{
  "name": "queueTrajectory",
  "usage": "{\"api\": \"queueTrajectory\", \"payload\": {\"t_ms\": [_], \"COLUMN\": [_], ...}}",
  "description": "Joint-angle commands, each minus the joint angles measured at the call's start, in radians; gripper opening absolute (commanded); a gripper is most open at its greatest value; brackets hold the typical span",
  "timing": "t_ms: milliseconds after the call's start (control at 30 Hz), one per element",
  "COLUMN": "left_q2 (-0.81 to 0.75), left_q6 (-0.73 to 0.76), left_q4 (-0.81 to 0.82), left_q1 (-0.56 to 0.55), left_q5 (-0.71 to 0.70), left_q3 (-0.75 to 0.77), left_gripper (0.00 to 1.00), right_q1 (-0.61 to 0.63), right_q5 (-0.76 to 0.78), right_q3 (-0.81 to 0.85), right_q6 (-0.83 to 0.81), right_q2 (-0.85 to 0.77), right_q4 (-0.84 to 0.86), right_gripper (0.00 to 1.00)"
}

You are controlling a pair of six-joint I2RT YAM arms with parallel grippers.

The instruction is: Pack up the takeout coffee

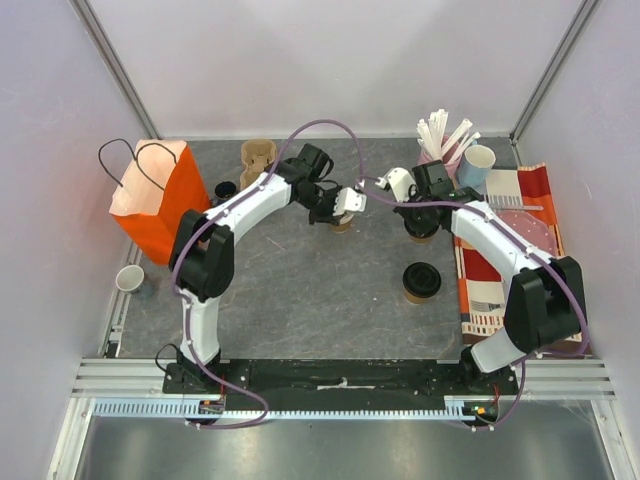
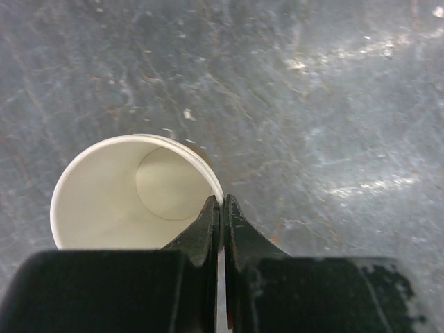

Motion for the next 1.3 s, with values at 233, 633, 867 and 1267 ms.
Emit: {"api": "queueTrajectory", "payload": {"t_ms": [233, 633, 867, 1267], "left_q2": [0.219, 0.322, 0.330, 0.154], "left_q6": [-0.147, -0.156, -0.194, -0.317], "left_q4": [0.003, -0.070, -0.056, 0.026], "left_q1": [0.025, 0.028, 0.029, 0.028], "left_q5": [0.002, 0.005, 0.002, 0.043], "left_q3": [0.360, 0.504, 0.535, 0.510], "left_gripper": [0.02, 0.02, 0.32, 0.54], "right_q1": [-0.155, -0.207, -0.209, -0.205], "right_q5": [-0.087, -0.211, -0.162, -0.179], "right_q3": [0.072, 0.109, 0.141, 0.193], "right_q6": [0.093, 0.158, 0.176, 0.204], "right_q2": [-0.010, 0.061, 0.078, 0.032], "right_q4": [-0.010, -0.015, -0.031, -0.057], "right_gripper": [0.00, 0.00, 0.30, 0.59]}}
